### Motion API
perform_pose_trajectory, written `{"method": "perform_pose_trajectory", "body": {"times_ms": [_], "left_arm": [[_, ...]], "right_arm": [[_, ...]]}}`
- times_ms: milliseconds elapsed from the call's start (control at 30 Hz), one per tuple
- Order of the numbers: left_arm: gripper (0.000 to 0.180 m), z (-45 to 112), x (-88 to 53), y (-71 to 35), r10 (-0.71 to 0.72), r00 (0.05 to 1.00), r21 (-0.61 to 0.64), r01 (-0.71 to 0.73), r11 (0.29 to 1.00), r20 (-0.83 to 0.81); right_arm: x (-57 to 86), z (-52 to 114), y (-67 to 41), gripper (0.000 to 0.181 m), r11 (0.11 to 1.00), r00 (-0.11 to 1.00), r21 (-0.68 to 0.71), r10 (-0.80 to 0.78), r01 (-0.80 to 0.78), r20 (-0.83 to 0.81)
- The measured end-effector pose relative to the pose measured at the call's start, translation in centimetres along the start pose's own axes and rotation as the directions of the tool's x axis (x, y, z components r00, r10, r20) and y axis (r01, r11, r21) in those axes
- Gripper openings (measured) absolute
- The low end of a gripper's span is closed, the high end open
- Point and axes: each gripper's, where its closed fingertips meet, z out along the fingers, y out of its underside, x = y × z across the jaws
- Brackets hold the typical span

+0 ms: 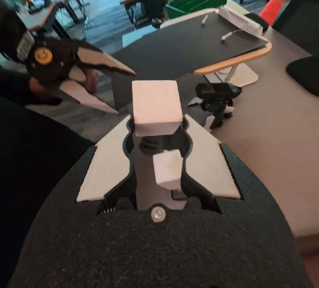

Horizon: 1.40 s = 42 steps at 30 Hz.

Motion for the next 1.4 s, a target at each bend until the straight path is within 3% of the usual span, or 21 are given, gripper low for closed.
{"method": "perform_pose_trajectory", "body": {"times_ms": [233,500,1400], "left_arm": [[0.065,1.1,2.0,0.8,-0.009,0.995,-0.037,0.005,0.999,-0.099],[0.066,2.0,3.2,1.3,-0.012,0.992,-0.056,0.005,0.998,-0.126],[0.066,1.9,3.2,2.3,-0.049,0.993,-0.078,0.04,0.996,-0.111]], "right_arm": [[0.9,-0.8,4.7,0.054,0.987,0.995,-0.143,-0.078,0.068,-0.065],[1.3,-1.1,6.7,0.055,0.974,0.991,-0.199,-0.124,0.111,-0.056],[1.6,-0.5,7.6,0.056,0.964,0.983,-0.217,-0.172,0.154,-0.067]]}}
